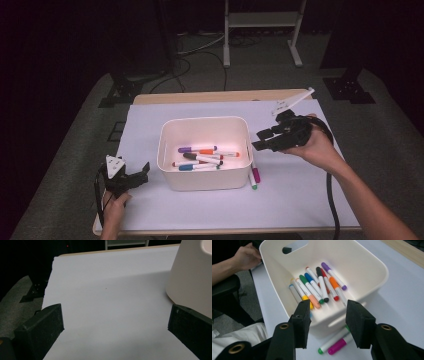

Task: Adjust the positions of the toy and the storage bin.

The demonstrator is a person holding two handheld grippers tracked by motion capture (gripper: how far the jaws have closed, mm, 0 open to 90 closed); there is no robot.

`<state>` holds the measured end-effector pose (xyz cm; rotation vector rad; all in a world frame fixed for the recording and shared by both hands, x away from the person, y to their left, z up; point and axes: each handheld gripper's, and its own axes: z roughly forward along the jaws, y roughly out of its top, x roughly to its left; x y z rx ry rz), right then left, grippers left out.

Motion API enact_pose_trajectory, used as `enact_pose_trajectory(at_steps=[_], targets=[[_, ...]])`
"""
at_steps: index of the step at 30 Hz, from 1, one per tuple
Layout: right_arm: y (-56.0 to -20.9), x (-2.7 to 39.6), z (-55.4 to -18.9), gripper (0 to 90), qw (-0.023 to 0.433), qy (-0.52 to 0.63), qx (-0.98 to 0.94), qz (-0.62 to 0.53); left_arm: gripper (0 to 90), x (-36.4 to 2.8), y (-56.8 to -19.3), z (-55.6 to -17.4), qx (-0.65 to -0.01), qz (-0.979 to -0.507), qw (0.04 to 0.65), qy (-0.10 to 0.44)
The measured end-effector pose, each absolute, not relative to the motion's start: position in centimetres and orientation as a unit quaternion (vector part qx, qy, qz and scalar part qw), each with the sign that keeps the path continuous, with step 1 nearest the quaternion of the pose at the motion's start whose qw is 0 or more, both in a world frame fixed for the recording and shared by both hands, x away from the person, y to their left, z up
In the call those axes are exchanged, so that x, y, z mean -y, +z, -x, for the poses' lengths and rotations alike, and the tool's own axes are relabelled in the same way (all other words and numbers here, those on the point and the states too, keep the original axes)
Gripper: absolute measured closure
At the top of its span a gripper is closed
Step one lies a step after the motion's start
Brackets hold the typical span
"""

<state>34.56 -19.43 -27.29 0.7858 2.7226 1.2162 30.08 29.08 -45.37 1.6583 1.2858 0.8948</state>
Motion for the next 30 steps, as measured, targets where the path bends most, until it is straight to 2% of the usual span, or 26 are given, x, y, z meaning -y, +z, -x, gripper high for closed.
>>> enact_pose_trajectory(at_steps=[8,15,21,26,30], targets=[[-29.2,23.0,-34.4,51.4,0.033,0.392,-0.872,-0.293,0.0,-29.1,-45.4,-30.1,-0.513,-0.66,0.416,0.357],[-33.4,24.4,-34.7,44.9,0.017,0.38,-0.864,-0.329,0.0,-29.1,-45.4,-30.1,-0.513,-0.659,0.417,0.358],[-38.2,23.0,-35.5,43.5,0.01,0.355,-0.865,-0.356,0.0,-29.0,-45.4,-30.1,-0.512,-0.66,0.417,0.358],[-39.9,21.6,-36.3,44.3,0.021,0.343,-0.864,-0.369,0.0,-29.1,-45.4,-30.1,-0.513,-0.659,0.418,0.358],[-41.8,20.4,-37.3,46.3,0.012,0.329,-0.862,-0.386,0.0,-29.1,-45.4,-30.1,-0.514,-0.659,0.417,0.357]])
